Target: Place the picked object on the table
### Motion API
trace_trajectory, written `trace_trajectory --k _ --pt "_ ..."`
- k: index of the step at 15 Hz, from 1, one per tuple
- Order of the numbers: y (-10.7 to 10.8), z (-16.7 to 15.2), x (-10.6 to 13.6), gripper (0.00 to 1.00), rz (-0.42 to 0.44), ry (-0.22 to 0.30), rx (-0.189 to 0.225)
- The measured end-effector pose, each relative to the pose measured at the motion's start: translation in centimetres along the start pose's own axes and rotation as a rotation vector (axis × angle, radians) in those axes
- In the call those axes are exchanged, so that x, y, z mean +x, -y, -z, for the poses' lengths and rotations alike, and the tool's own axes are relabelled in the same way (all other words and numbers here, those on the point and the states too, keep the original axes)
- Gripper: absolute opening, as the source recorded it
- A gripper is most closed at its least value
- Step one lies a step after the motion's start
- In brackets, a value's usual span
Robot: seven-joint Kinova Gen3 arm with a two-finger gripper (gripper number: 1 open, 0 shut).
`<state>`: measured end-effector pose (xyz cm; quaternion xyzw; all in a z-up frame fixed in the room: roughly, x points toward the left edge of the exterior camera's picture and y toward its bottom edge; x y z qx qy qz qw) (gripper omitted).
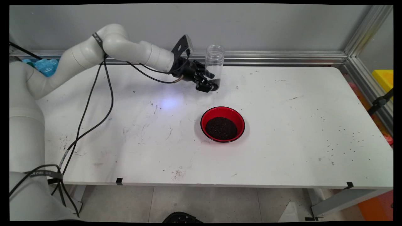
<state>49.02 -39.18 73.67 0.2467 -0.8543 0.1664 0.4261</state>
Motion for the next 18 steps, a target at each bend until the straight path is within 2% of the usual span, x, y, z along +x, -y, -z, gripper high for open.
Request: trace_trajectory --k 6,18 --pt "-0.2 -2.4 -1.3 0.0 0.055 -0.033 -0.038" --pt "0.0 -5.4 -2.8 0.0 0.065 -0.062 -0.044"
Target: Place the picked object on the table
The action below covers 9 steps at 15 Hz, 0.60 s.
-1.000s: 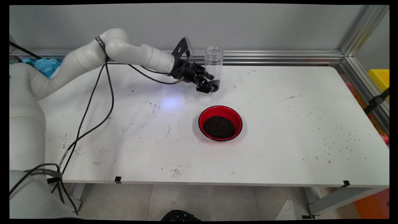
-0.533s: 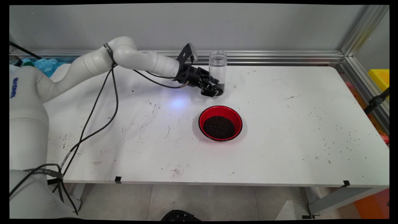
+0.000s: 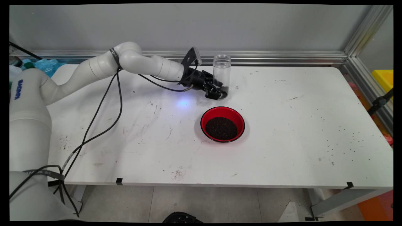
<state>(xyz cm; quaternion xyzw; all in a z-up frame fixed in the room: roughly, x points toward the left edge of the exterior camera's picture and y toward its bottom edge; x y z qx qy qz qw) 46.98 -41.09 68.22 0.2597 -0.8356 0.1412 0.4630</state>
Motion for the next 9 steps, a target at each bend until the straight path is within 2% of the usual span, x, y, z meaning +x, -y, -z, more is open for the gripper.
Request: trace_trajectory --k 9 --pt "0.05 -0.58 -0.94 0.0 0.012 0.004 0.009"
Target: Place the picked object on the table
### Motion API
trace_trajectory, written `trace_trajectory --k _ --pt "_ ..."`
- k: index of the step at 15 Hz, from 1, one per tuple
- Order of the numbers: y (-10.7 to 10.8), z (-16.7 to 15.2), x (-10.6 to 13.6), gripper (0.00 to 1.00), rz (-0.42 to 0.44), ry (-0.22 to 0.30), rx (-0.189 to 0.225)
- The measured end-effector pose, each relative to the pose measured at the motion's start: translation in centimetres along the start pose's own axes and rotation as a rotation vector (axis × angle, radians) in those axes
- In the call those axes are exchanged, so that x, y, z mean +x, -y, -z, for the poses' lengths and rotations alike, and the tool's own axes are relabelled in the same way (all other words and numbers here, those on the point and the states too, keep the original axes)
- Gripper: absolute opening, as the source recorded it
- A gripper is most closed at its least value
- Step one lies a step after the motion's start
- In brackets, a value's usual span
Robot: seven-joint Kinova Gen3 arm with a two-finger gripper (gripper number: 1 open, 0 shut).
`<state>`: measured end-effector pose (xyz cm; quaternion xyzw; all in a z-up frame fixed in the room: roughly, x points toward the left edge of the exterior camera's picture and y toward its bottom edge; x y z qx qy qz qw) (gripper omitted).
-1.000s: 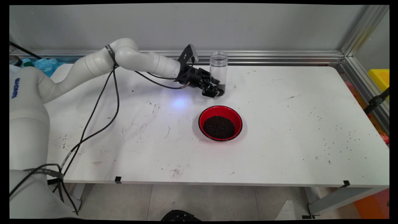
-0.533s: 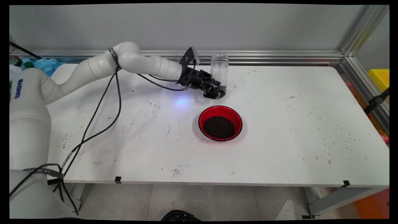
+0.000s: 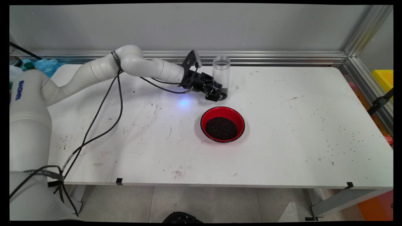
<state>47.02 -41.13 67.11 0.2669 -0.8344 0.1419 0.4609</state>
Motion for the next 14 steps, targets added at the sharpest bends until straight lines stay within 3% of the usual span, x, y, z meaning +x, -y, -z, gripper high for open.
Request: trace_trajectory --k 10,11,14 --pt "0.02 -0.43 -0.7 0.0 0.014 0.006 0.002" --pt "0.0 -0.52 -0.73 1.0 0.014 0.007 0.001" --pt "0.03 -0.46 -0.89 1.0 0.015 0.009 0.002"
